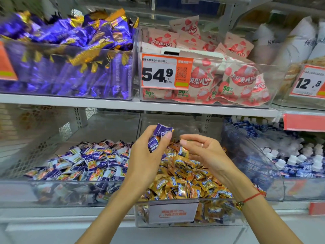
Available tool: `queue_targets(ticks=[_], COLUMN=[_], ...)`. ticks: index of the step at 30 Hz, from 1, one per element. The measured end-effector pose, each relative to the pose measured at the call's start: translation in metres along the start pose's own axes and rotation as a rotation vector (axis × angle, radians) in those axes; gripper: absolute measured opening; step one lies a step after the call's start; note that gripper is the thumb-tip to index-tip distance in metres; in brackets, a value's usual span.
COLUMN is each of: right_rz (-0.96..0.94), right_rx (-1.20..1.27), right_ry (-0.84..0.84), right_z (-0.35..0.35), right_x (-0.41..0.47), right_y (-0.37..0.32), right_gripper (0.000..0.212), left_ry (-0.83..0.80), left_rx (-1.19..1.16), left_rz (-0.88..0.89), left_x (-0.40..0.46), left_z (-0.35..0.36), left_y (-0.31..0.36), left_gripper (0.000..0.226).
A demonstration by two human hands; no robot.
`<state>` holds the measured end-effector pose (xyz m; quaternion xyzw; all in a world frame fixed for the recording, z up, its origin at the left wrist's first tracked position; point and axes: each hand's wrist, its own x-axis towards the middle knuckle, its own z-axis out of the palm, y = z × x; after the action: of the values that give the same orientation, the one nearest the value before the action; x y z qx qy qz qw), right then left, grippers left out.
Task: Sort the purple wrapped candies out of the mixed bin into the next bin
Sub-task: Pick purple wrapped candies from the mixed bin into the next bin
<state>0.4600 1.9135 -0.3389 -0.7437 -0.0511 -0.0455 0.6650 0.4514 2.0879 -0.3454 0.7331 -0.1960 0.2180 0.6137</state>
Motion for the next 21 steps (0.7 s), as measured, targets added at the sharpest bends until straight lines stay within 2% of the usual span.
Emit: queue_targets(ticks=[1,3,5,7,10,12,14,19,21], right_rz=[-0.053,-0.214,-0.314,-0.278,-0.106,-0.055,-0.057,-0.126,-0.115], right_rx=[-0.084,-0.409,-0.692,-0.847,-1.036,-1.042,-0.948,-0.785,-0.752], right_ry=[0.045,0.116,0.085,-0.085,-0.424,-0.483,-0.461,-0.406,-0.364], right_z=[0.001,0.004,0.011,0.019,0.026,0.027,0.025,0.018,0.005], right_x=[0.001,0.004,0.006,0.007,0.007,0.008,0.009,0.008,0.009], right_y=[0.003,0.015,0.026,0.036,0.046,0.047,0.048,0.043,0.036], right_gripper=[0.017,0.009,0.009,0.028,0.063,0.064,0.06,0.048,0.042], left_ry=[0.047,0.125,0.151,0.132,0.016,-0.081,-0.077,0.072,-0.018], left_rx=[0.072,0.322,0.589,0.781,0.831,0.819,0.827,0.596,0.503], left_rz=[0.044,0.122,0.114,0.02,-0.108,-0.122,-0.047,0.163,0.207], left_x=[0.001,0.006,0.011,0.015,0.021,0.023,0.024,0.012,0.003], left_z=[-0.014,-0.045,-0.072,-0.087,-0.095,-0.094,-0.09,-0.044,-0.018], left_y=[0.002,-0.002,-0.016,-0.033,-0.057,-0.064,-0.059,-0.016,-0.008], left_gripper=[0.012,0.018,0.024,0.027,0.034,0.047,0.058,0.027,0.025])
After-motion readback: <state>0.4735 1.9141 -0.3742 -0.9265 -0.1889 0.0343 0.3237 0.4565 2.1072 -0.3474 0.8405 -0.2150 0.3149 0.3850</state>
